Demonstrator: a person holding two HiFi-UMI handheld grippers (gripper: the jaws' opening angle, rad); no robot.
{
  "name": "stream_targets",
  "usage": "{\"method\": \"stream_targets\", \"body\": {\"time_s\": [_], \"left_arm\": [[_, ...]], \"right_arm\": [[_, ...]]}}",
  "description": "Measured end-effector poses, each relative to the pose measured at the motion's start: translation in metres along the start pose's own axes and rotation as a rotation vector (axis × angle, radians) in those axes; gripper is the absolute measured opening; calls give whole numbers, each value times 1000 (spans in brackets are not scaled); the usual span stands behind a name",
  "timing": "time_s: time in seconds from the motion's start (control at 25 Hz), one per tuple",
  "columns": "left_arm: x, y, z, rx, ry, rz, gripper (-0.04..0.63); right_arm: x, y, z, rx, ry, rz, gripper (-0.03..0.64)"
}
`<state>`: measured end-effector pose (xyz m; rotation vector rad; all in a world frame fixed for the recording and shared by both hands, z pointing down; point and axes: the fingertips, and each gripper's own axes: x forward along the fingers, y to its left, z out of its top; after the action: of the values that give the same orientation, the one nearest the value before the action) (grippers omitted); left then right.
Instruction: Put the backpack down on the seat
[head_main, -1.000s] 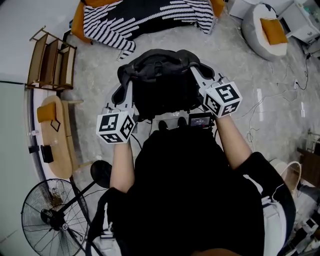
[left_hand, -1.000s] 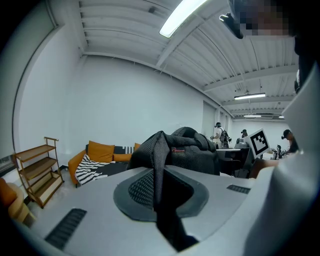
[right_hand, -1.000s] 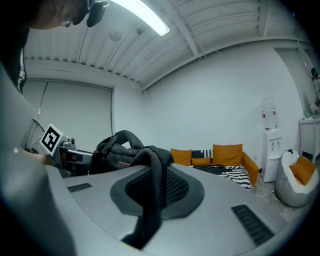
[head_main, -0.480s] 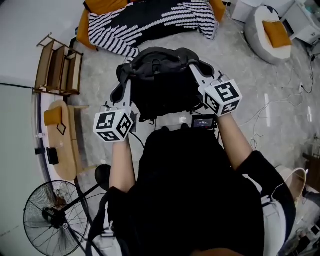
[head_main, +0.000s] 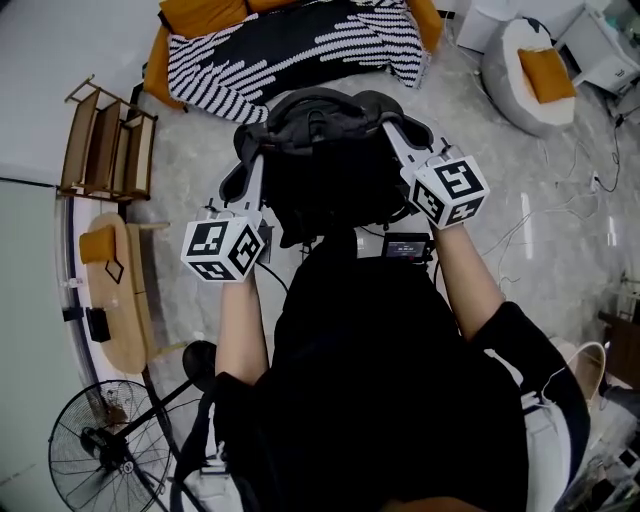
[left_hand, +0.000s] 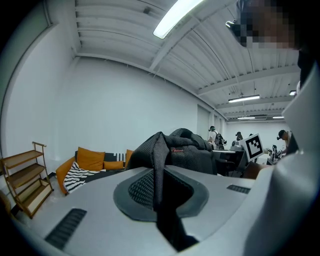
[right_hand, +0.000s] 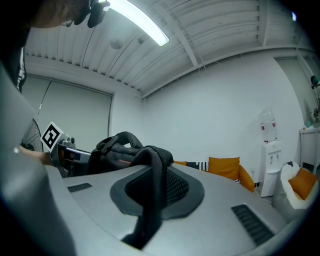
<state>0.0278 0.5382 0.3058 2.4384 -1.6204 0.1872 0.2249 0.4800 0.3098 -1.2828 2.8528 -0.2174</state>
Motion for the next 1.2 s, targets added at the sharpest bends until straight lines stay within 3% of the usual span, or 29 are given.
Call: {"method": "stream_targets", "body": {"time_s": [0.4, 1.2], "left_arm": [[63, 27, 6, -15, 19, -54, 38], [223, 152, 58, -20, 10, -102, 38]], "right_arm": [[52, -46, -1, 27, 11, -19, 44], [239, -140, 22, 18, 31, -11, 44]]}}
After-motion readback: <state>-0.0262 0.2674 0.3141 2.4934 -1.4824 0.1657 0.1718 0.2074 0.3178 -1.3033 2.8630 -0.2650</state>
